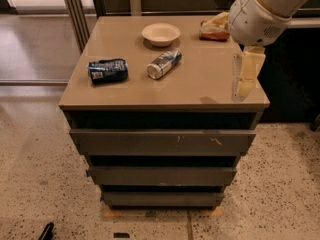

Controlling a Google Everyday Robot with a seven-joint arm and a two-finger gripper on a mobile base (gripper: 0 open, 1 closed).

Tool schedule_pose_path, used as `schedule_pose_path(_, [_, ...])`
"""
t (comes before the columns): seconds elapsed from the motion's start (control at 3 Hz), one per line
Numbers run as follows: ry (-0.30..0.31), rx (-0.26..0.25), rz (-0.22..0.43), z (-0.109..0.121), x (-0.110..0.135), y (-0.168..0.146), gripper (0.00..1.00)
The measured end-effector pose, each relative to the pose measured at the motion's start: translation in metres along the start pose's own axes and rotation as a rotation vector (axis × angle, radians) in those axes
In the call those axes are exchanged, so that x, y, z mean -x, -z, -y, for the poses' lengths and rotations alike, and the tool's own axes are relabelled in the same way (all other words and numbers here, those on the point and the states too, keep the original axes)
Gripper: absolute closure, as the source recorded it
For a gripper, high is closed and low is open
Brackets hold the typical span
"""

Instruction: Open top drawer

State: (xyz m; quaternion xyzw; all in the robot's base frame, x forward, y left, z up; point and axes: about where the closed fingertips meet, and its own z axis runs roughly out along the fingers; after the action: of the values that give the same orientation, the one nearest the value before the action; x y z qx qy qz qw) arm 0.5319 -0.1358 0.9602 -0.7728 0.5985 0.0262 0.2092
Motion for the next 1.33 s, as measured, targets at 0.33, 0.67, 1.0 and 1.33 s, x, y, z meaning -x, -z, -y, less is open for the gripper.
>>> schedule_pose_path(0.33, [0.013,-0.015,0.002,0.0038,0.0016,0.0022,0.0])
schedule_pose_path(0.67, [0.013,-0.015,0.002,0.0038,0.0016,0.0022,0.18])
schedule_pose_path(1.0, [0.013,-0.015,0.002,0.0039,0.0017,0.0022,0.42])
schedule_pose_path(1.33, [0.013,-0.015,0.002,0.0039,0.0017,0.0022,0.65])
